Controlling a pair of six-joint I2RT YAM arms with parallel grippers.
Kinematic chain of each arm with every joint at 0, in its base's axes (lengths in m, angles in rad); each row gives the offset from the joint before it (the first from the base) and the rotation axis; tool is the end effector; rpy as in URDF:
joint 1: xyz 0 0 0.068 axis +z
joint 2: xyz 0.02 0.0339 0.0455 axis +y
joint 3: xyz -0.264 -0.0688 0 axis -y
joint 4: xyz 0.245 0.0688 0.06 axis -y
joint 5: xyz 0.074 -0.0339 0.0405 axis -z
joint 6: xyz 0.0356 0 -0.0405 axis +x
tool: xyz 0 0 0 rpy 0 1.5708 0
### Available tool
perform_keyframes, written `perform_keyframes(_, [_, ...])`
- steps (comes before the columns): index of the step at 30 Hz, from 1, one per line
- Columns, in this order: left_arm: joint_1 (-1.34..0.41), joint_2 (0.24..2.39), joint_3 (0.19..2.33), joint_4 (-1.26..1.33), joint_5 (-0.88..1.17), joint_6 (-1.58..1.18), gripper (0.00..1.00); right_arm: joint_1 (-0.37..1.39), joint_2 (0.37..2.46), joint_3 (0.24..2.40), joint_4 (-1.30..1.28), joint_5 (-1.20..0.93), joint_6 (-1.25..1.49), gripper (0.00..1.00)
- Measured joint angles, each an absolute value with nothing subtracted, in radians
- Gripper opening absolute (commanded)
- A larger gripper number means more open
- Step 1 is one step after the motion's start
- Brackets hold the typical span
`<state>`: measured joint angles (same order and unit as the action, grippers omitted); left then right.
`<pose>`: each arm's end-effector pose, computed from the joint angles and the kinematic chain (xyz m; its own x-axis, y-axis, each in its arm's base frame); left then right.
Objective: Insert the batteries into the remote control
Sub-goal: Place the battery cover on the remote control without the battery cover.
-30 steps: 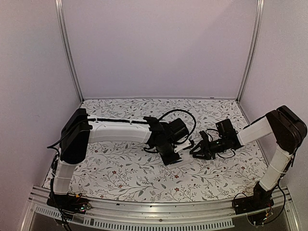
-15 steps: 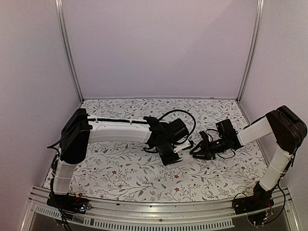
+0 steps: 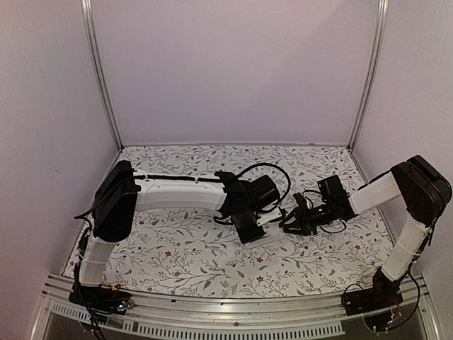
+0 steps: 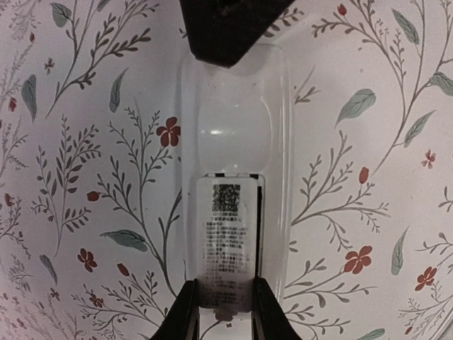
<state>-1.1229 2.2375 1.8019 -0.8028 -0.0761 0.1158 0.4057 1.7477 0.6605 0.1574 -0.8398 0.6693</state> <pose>0.2044 -0.4192 0.1685 -0.3040 0.8988 -0.3158 0.9294 0.3527 0.1091 0.2578 0.1396 0.1060 -0.9948 0.0235 -0.0987 -0.0705 0.5395 0.8390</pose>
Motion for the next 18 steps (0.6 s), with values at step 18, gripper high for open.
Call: perform_keyframes(18, [-1.123, 2.245, 1.812, -0.810, -0.052, 0.130, 0.21, 0.406, 1.748, 0.661, 0.157, -0.841, 0.669, 0.33])
